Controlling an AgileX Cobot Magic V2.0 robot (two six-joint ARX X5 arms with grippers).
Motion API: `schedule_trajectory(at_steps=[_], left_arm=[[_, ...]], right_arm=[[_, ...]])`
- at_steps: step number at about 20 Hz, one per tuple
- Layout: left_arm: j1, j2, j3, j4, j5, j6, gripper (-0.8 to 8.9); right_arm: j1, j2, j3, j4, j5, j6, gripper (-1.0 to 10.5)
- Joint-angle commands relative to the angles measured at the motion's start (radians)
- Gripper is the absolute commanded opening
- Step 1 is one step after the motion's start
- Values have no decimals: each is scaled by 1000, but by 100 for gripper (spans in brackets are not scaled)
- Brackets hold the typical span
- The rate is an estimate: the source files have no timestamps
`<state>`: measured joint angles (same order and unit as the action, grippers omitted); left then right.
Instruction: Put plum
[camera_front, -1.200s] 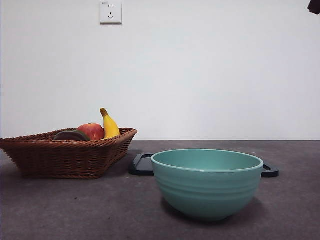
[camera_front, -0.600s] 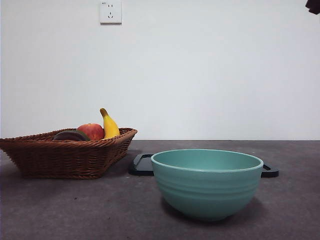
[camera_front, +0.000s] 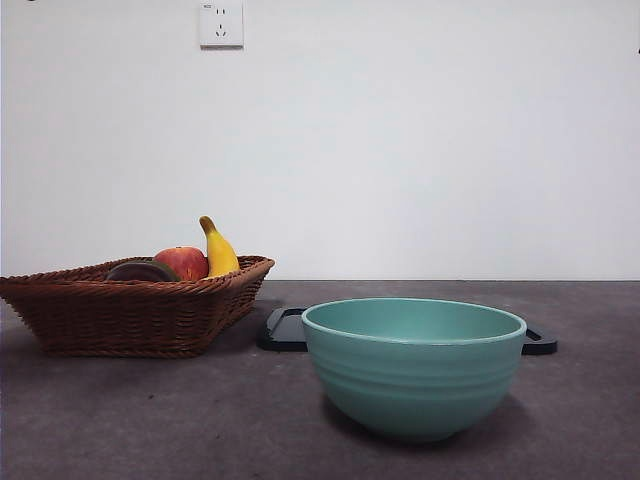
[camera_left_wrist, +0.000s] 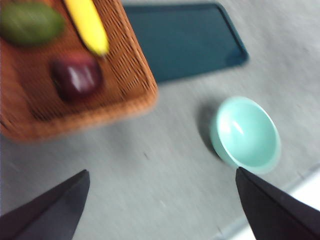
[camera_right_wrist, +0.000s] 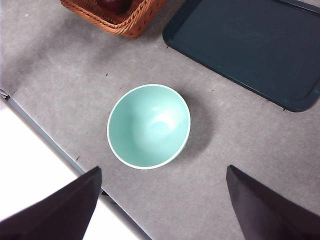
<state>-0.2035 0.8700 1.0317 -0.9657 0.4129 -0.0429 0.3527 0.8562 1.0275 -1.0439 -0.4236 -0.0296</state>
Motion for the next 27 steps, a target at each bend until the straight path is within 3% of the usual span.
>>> schedule_trajectory(at_steps=[1, 8, 15, 27], left_arm=[[-24, 77, 89, 19, -61, -1, 472], [-119, 407, 288, 24, -282, 1, 468], [-165, 674, 317, 145, -446, 1, 468], [-164, 915, 317, 243, -485, 1, 468]], right_arm=[[5, 6, 16, 3, -3, -4, 400], [5, 6, 16, 3, -3, -4, 400], [5, 6, 16, 3, -3, -4, 400], [5, 6, 16, 3, -2, -4, 400]])
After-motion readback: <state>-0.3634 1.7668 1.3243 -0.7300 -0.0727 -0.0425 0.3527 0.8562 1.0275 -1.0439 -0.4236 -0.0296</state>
